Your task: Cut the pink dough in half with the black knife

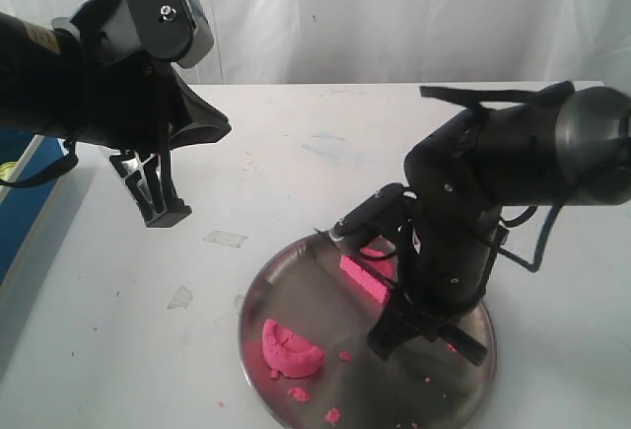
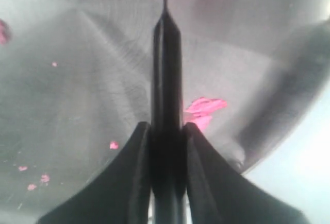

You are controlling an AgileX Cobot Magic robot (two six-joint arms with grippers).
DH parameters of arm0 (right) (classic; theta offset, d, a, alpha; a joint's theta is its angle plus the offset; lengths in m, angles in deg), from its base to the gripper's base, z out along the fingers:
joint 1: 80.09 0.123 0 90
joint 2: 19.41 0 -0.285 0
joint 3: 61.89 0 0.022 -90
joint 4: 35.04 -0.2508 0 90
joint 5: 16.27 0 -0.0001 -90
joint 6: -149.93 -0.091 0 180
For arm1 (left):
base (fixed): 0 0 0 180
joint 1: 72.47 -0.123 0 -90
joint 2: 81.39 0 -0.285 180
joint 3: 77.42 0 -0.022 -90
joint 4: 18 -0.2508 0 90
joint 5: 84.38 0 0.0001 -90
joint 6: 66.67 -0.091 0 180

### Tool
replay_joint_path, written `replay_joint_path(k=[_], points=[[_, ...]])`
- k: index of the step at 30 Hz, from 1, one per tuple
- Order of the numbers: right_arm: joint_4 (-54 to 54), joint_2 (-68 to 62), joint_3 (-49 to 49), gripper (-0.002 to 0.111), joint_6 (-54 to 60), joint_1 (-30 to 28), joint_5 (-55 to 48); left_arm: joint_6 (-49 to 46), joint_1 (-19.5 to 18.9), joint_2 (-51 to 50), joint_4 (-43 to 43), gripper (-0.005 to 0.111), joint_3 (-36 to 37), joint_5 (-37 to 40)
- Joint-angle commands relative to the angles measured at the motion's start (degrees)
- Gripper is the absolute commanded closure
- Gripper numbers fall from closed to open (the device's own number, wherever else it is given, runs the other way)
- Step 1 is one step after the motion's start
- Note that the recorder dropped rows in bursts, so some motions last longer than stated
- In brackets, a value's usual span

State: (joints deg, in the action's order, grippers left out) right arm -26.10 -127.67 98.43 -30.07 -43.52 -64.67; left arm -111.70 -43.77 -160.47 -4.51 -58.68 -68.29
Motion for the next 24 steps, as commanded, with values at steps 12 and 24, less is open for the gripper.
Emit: replay_joint_path(k=[12, 24], points=[[-2.0, 6.7, -2.9, 0.108, -4.5, -8.5, 6.6, 0.7, -0.1, 0.6, 0.2, 0.107, 0.0, 1.5], [-13.4, -0.7, -1.3, 0.108, 6.9, -10.3, 3.6, 0.7, -0.1, 0.6, 0.2, 0.107, 0.0, 2.8]])
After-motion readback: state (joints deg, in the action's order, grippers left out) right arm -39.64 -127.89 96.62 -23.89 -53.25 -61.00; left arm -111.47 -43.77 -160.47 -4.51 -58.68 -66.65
